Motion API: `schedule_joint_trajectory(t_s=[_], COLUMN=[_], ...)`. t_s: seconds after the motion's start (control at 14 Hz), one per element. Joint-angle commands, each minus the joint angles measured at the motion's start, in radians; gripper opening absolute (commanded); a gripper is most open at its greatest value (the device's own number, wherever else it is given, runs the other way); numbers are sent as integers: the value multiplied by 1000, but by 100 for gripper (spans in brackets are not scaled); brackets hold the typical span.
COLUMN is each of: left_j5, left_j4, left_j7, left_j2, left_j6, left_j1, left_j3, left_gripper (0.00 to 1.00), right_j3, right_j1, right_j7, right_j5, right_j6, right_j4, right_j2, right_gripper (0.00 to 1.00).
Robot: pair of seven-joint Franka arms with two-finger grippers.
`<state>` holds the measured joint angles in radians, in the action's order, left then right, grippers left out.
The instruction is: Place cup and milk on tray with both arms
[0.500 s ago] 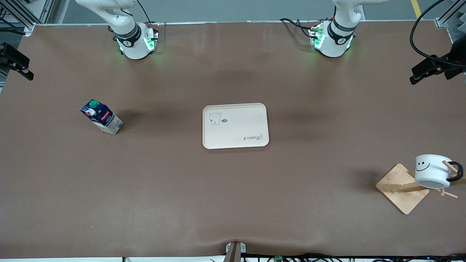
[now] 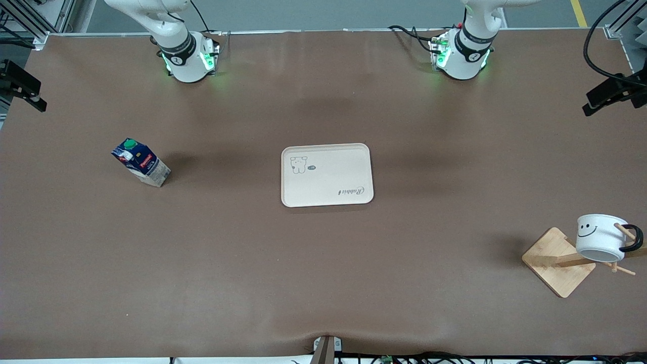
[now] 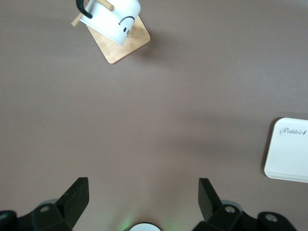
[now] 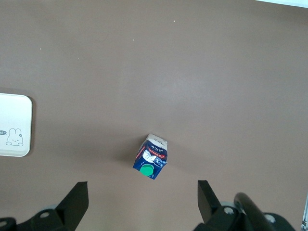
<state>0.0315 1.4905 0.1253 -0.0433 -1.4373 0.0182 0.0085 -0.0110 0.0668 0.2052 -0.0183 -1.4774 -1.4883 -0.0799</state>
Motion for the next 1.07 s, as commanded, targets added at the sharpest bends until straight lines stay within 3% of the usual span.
schedule_joint_trajectory(t_s=[0.0, 0.36, 0.71, 1.0], left_j5=[-10, -27, -64, -205], left_j4=[40, 435, 664, 728], left_j7=[-16, -19, -90, -128], left_j2=[7, -111, -112, -72], left_j6=[-99, -539, -894, -1057], left_j1=[47, 127, 206, 212], left_j3=[2, 1, 1, 2], left_gripper=[100, 100, 100, 100], right_j3=[-7, -7, -7, -7], right_j1=[14, 18, 19, 18], right_j7=[7, 7, 7, 11], right_j5=[-2, -2, -2, -2], right_j6=[-1, -1, -1, -9], right_j4=[-7, -7, -7, -6], right_j2=[-6, -6, -6, 9], right_gripper=[100, 100, 100, 100])
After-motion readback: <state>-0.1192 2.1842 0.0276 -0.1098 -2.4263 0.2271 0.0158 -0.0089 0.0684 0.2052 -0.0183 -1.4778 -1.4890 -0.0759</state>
